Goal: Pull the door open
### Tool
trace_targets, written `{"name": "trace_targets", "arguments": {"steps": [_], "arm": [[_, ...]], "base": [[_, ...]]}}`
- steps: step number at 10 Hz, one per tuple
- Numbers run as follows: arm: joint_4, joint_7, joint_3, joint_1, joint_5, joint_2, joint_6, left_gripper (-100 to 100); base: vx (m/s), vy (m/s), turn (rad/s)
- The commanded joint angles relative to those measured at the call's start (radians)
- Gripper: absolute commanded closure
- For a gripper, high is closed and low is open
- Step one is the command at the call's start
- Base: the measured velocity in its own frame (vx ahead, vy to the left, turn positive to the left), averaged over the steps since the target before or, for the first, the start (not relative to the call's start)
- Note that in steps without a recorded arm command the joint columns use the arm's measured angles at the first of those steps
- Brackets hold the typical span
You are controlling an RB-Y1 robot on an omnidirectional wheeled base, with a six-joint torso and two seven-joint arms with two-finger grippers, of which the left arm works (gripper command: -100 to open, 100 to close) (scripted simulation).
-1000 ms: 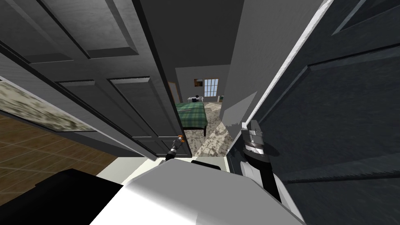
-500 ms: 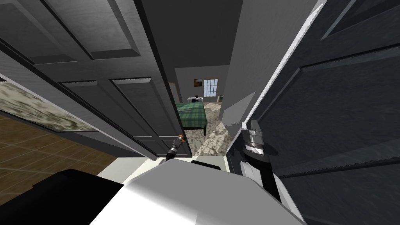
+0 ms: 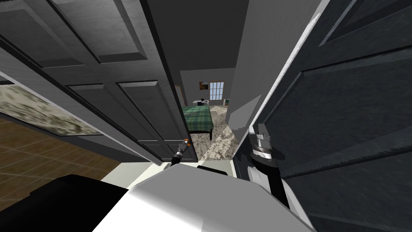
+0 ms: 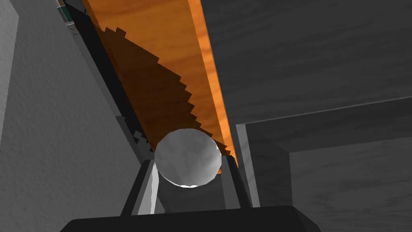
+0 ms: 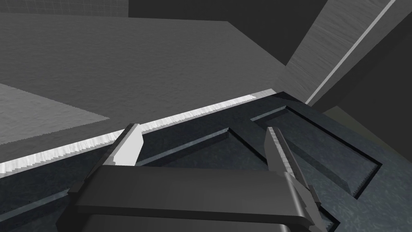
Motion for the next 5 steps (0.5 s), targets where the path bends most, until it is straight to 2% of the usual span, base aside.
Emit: {"name": "trace_targets", "arguments": {"steps": [1, 2, 4, 5], "arm": [[-0.003, 0.05, -0.022, 0.004, 0.005, -0.007, 0.008, 100], [-0.003, 0.057, -0.022, 0.004, 0.005, -0.007, 0.008, 100], [0.015, 0.121, -0.037, -0.01, 0.025, 0.002, 0.008, 100], [0.015, 0.14, -0.037, -0.01, 0.025, 0.002, 0.008, 100]], "base": [[-0.028, 0.004, -0.02], [-0.023, 0.0, -0.012], [-0.046, 0.005, -0.014], [-0.05, 0.003, -0.031]]}}
